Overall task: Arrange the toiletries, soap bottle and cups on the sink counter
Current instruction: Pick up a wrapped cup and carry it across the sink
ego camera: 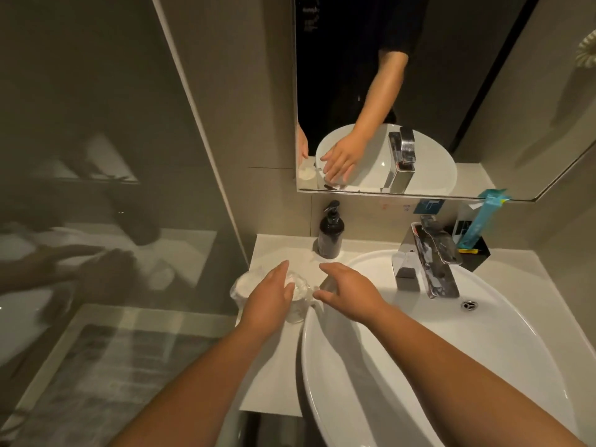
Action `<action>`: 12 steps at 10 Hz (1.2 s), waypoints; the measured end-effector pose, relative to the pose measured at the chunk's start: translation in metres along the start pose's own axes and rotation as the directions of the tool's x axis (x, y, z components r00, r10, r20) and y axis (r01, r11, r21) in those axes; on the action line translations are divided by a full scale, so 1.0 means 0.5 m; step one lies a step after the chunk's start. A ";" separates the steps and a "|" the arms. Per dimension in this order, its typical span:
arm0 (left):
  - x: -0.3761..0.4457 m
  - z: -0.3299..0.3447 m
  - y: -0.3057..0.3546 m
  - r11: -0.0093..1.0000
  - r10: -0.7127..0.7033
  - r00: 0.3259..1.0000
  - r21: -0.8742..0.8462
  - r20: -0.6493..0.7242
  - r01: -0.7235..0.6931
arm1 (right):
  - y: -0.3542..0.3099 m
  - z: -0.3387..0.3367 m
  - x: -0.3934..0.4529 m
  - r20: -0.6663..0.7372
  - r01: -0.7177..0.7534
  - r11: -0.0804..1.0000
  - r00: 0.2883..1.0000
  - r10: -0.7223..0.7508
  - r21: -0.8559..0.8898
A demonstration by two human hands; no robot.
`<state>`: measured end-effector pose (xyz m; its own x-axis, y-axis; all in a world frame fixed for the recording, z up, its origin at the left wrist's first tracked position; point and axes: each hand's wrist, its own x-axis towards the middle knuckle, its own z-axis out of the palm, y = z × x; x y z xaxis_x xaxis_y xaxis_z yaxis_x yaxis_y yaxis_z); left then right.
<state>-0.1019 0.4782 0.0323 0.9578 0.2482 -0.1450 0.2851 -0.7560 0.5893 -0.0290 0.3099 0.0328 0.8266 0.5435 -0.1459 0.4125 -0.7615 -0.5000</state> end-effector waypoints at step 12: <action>-0.070 -0.024 0.067 0.989 -0.019 0.970 -0.146 -0.241 -0.017 | -0.076 -0.059 -0.017 -0.143 0.144 0.966 0.983 -0.115 0.213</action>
<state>-0.1261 0.4515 0.0666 0.9152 0.4009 0.0399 0.2601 -0.6635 0.7015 -0.0404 0.3238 0.0779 0.8201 0.5711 0.0359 0.4356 -0.5824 -0.6863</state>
